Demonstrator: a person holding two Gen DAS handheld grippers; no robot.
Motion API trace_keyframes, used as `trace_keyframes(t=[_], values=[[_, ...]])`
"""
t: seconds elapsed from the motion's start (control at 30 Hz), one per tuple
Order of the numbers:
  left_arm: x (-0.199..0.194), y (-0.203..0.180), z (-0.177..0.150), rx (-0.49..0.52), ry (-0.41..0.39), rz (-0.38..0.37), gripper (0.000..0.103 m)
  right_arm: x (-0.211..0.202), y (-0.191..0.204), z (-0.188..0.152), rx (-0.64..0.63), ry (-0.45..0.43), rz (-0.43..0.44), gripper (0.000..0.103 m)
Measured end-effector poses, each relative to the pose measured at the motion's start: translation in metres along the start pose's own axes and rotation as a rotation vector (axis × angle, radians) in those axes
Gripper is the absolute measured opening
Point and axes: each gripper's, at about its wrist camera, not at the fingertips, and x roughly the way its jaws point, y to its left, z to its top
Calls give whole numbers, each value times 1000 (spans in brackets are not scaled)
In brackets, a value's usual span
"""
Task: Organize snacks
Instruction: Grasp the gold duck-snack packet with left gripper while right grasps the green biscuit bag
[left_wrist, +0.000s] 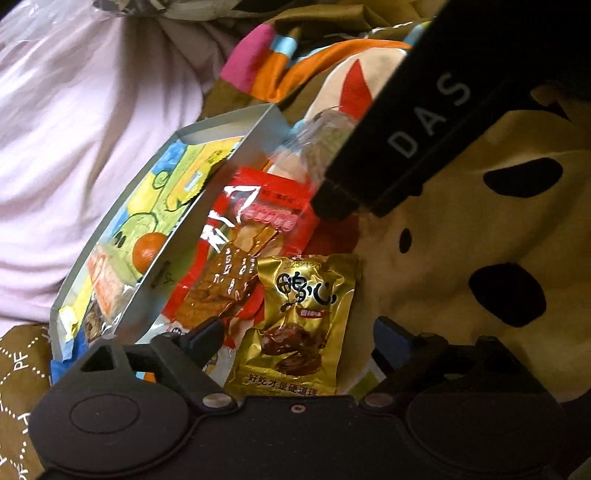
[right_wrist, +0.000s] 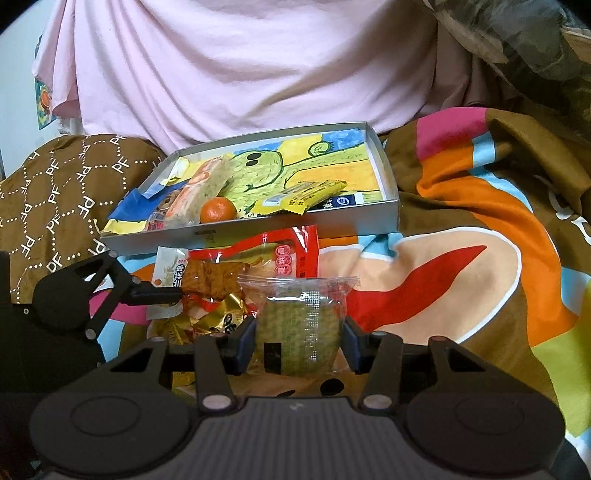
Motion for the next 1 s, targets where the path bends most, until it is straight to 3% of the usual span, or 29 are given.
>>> trace_keyframes(t=[0.07,0.2,0.4,0.53,0.63,0.77,0.9,1.0], values=[[2,3,1,-5,5,-13,84,0,0,0,0,-1,3,53],[5,8,0,-18,19,-53,68,0,1,0,-1,0,4,53],[5,12,4,47,33,-125,64,1,1,0,-2,3,3,53],[6,25,8,4,56,-214,66,2,1,-1,-4,6,4,53],[6,29,8,-20,76,-286,55,3,1,-1,-4,7,5,53],[8,25,8,-11,81,-301,55,3,1,-1,-7,9,9,53],[21,37,13,-77,112,-349,56,3,1,-2,-9,9,11,53],[24,43,12,-117,123,-373,51,3,1,-2,-7,7,10,53]])
